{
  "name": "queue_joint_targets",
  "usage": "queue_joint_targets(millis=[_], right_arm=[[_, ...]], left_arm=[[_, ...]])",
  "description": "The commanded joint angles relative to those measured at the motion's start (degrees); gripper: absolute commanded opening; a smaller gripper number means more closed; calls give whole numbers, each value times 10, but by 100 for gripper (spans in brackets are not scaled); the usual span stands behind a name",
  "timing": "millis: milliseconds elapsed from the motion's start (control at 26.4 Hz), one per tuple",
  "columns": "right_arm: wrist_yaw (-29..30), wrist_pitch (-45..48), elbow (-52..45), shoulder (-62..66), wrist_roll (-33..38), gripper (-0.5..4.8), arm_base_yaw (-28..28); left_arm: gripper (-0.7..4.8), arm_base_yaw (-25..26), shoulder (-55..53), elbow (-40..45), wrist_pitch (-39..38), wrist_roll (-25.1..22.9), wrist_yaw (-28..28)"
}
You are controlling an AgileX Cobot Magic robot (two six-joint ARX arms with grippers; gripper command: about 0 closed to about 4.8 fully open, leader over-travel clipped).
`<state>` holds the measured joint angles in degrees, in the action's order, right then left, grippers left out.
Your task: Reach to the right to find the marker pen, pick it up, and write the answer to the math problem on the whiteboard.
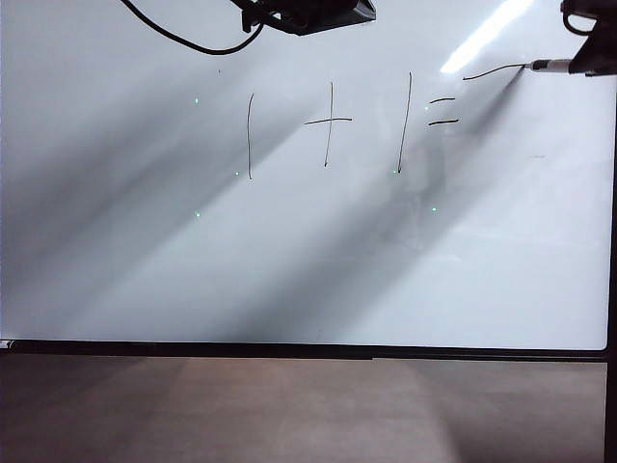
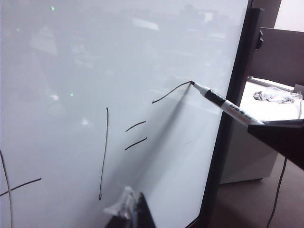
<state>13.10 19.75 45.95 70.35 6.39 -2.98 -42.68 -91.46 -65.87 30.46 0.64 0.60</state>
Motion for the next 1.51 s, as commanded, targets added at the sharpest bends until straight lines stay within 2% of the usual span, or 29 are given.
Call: queue_joint_targets(millis=[38,567,794,983,1513], right_arm=[[-14,-2,-14,2,5,-3,-1],[2,25,-52,-3,15,-3,1],[36,45,-52,-2,21,-3,30],[33,51,-47,3,22,-3,56],[40,54,-36,23,27,-3,57]], left_arm=[[-5,-1,2,-2,3,-4,1],[-5,-1,2,-1,0,-4,1],[-5,-1,2,-1,0,-4,1],[-4,-1,2,-2,0,-4,1],[-5,-1,2,-1,-5,-4,1]])
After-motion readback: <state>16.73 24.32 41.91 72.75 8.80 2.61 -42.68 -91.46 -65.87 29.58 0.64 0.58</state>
